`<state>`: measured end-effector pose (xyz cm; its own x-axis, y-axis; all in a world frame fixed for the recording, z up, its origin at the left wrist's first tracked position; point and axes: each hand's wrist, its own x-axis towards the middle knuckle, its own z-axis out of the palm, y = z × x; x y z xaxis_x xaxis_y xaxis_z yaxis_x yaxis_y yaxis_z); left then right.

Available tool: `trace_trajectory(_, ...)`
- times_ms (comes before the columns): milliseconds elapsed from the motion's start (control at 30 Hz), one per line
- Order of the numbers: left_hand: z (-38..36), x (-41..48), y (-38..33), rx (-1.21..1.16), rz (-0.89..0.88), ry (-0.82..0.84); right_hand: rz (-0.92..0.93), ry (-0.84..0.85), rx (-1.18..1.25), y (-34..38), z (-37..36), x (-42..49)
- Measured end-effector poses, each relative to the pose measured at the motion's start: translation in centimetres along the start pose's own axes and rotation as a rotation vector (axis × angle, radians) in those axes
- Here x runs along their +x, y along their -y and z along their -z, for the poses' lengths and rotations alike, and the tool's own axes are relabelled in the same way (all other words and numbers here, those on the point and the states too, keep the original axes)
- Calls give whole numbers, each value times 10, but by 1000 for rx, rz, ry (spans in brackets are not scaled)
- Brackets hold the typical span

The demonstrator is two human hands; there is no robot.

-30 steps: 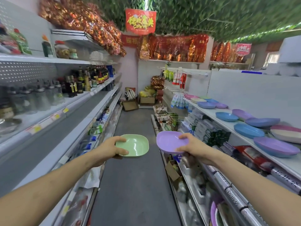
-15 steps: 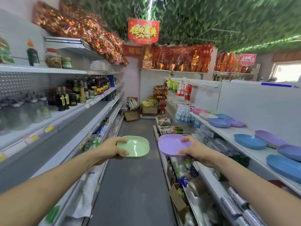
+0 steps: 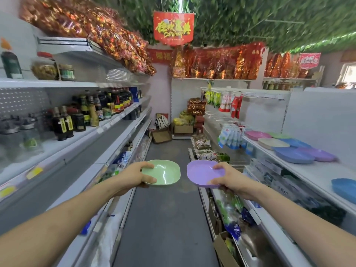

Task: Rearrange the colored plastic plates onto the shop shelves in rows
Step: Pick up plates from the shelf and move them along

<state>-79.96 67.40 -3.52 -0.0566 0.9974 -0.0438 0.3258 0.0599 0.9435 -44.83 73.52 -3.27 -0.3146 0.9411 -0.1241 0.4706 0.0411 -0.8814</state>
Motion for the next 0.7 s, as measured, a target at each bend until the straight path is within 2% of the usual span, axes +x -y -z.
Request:
trace_trajectory(367,63,180,7,-9,-31,55,-3,-98,-39,37,9,155)
trace_trajectory(700,47,315,22,-36,-14,129,-65,-144,2,26,29,261)
